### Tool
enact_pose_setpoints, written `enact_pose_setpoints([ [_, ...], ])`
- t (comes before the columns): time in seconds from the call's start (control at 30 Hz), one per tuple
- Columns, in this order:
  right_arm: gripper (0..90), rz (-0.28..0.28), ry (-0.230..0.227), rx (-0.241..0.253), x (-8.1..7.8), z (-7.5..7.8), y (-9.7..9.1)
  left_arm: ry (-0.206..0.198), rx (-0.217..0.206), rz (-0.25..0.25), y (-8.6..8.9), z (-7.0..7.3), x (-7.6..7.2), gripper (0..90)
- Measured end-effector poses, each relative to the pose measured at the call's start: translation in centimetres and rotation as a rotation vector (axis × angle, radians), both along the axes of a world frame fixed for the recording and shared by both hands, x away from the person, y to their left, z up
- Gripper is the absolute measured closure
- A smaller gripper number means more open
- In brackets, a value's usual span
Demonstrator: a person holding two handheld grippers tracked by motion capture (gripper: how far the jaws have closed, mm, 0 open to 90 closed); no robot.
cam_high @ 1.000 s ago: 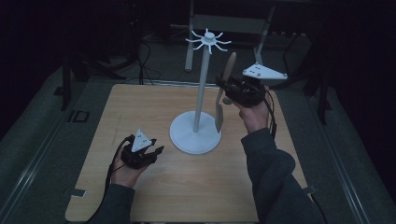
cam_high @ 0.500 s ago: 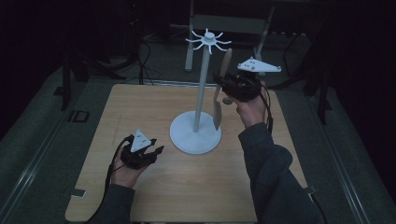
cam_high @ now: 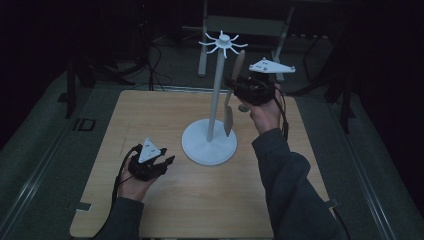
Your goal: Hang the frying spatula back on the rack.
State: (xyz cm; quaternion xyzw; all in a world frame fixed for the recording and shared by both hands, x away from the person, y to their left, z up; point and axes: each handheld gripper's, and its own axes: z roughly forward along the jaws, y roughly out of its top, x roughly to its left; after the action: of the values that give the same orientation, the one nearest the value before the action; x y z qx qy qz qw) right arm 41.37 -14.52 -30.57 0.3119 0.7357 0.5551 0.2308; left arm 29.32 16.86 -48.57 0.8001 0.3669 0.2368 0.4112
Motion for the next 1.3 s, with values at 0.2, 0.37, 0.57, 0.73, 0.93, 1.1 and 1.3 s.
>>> enact_pose_setpoints([
  [0.2, 72.0, -0.004, 0.011, -0.005, 0.2, 0.3, 0.3, 0.0, -0.002, 0.0, 0.0, 0.0, 0.0, 59.0],
  [0.37, 72.0, -0.013, 0.018, -0.024, 0.4, 0.4, 0.6, -0.002, -0.001, 0.001, 0.0, 0.0, 0.0, 59.0],
  [0.57, 71.9, -0.01, 0.028, -0.032, 0.5, 0.6, 0.8, -0.004, -0.003, 0.001, 0.0, 0.0, 0.0, 59.0],
  [0.73, 71.5, -0.003, 0.034, -0.028, 0.6, 0.5, 0.8, -0.004, -0.002, -0.001, 0.0, 0.0, 0.0, 59.0],
  [0.93, 69.4, 0.002, 0.039, 0.021, 0.5, 0.3, 0.3, -0.003, 0.0, 0.0, -0.1, 0.0, 0.0, 59.0],
  [1.1, 68.1, 0.01, 0.027, 0.043, 0.3, 0.1, -0.1, 0.001, -0.002, -0.001, -0.1, 0.0, 0.0, 59.0],
  [1.3, 60.4, 0.017, 0.016, 0.07, -0.1, -0.4, -0.7, 0.002, 0.001, -0.005, -0.3, -0.1, 0.0, 58.9],
])
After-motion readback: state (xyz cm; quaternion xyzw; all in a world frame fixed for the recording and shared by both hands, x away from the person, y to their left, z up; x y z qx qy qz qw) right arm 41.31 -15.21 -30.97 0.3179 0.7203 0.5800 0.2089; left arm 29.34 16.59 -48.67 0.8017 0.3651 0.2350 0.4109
